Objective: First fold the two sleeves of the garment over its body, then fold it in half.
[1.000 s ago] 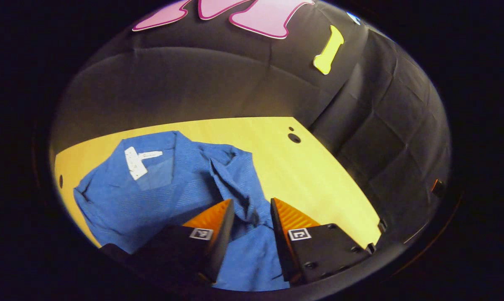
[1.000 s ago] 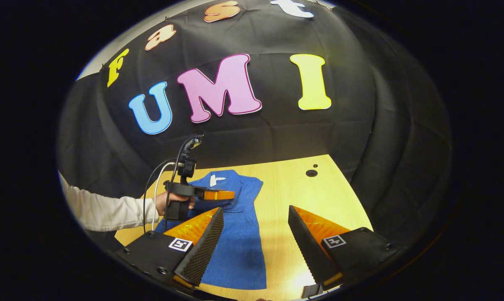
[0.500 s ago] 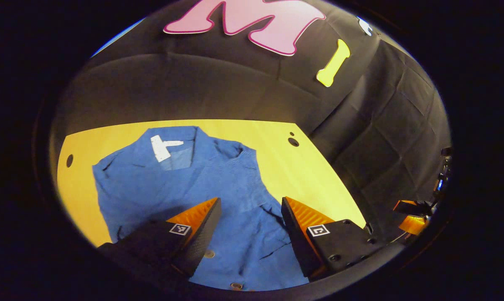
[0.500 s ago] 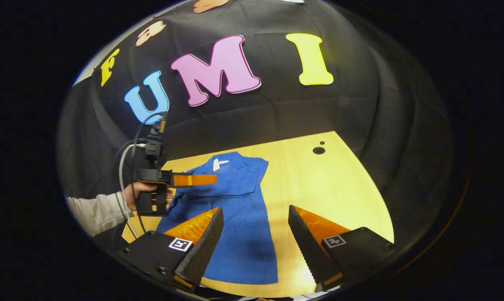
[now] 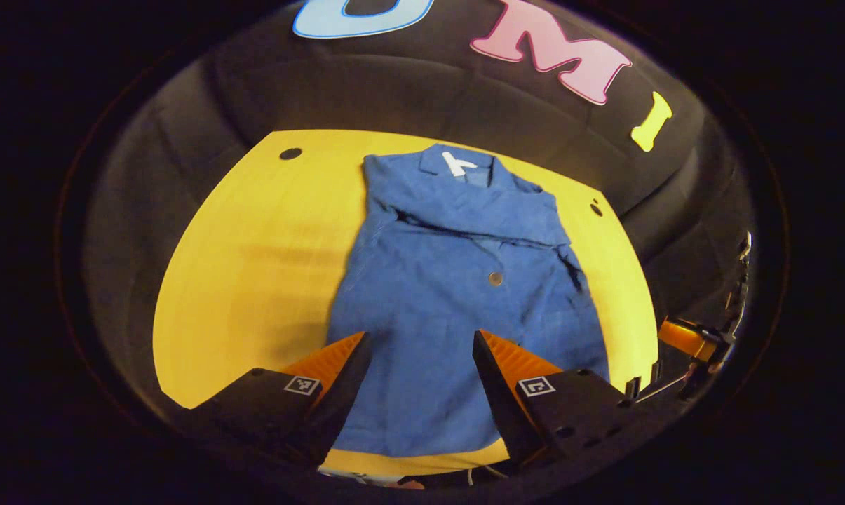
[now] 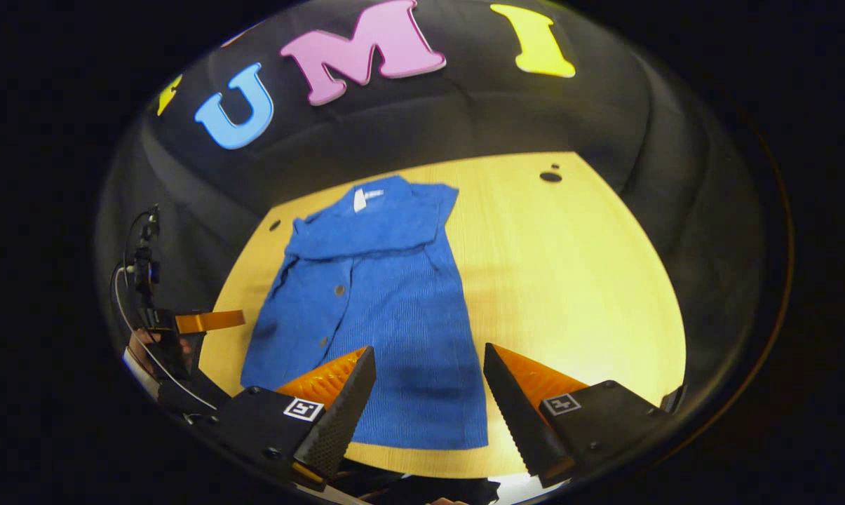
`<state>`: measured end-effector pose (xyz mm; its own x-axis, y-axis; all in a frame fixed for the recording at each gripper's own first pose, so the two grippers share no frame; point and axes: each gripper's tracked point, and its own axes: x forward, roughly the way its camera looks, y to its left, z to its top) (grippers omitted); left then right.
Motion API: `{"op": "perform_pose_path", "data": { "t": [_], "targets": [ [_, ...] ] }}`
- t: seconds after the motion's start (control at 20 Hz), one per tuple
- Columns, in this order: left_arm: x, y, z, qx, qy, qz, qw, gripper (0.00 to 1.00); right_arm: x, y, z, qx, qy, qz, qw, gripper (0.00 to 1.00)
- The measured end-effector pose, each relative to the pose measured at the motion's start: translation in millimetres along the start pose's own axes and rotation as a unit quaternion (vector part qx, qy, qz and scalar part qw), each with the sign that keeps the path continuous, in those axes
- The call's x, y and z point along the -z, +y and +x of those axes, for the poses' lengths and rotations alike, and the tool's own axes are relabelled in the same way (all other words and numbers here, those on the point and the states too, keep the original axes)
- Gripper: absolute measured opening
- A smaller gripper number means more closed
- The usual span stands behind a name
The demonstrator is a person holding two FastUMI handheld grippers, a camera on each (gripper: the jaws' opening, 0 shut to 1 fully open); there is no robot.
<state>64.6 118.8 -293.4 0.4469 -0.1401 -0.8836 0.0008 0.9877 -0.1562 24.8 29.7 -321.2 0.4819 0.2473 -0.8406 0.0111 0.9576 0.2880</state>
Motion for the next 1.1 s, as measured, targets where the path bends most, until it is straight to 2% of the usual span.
{"op": "perform_pose_path", "data": {
  "t": [0.2,0.55,0.8,0.85,0.9,1.1],
  "targets": [
    [53.2,45.9,13.7,-0.048,0.063,0.000,0.997,0.85,43.3,-1.4,23.1,0.013,0.072,-0.013,0.997,0.99],
    [106.5,89.2,29.2,-0.106,0.135,0.008,0.985,0.86,83.5,-21.3,42.3,0.045,0.128,-0.020,0.991,0.99],
    [110.3,90.5,36.4,-0.094,0.154,0.000,0.984,0.85,95.9,-32.8,48.9,0.062,0.146,-0.017,0.987,0.99],
    [110.3,88.7,37.4,-0.090,0.156,0.004,0.984,0.82,97.8,-35.0,49.7,0.064,0.149,-0.017,0.987,0.99],
    [111.3,85.0,37.9,-0.083,0.160,0.006,0.984,0.85,97.8,-35.3,51.9,0.066,0.151,-0.016,0.986,0.99],
    [109.6,79.2,40.6,-0.073,0.160,0.014,0.984,0.85,104.3,-40.3,60.7,0.088,0.168,-0.020,0.982,0.99]
  ]
}}
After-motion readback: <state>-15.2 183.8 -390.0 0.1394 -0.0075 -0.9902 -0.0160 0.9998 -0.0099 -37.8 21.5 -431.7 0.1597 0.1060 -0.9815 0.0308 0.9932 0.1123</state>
